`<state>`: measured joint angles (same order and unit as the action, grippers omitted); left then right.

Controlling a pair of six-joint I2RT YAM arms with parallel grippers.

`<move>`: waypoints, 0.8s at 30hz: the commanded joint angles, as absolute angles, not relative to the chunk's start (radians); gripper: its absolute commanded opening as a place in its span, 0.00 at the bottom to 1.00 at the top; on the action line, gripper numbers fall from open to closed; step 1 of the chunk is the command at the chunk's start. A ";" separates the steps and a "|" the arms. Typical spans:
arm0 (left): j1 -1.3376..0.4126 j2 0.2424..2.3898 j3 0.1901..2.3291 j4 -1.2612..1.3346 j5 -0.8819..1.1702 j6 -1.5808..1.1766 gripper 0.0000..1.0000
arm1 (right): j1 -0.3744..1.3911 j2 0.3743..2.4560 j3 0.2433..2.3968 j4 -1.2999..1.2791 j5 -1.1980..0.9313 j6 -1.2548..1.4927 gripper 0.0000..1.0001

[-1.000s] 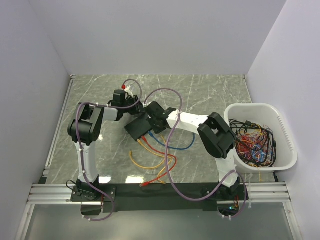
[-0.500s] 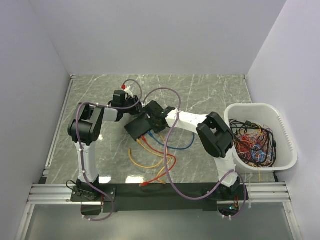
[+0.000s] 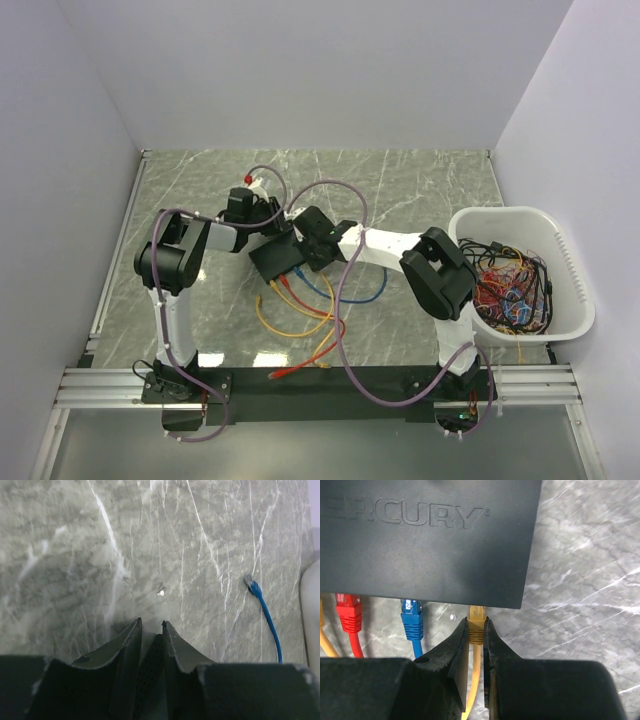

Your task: Insert the plug into the switch port

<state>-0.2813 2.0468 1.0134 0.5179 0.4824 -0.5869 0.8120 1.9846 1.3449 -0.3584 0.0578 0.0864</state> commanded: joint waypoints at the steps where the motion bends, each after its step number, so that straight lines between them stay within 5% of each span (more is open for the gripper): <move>1: -0.347 2.020 0.956 0.411 0.525 -0.566 0.30 | 0.815 1.898 1.348 -0.175 0.058 0.043 0.00; 24: -0.359 1.928 0.749 0.417 0.506 -0.617 0.27 | 0.746 1.879 1.330 -0.117 0.045 -0.066 0.00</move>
<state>-0.3019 1.9060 0.8131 0.6018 0.3691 -0.6147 0.7887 1.9526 1.2991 -0.3473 0.0139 -0.0029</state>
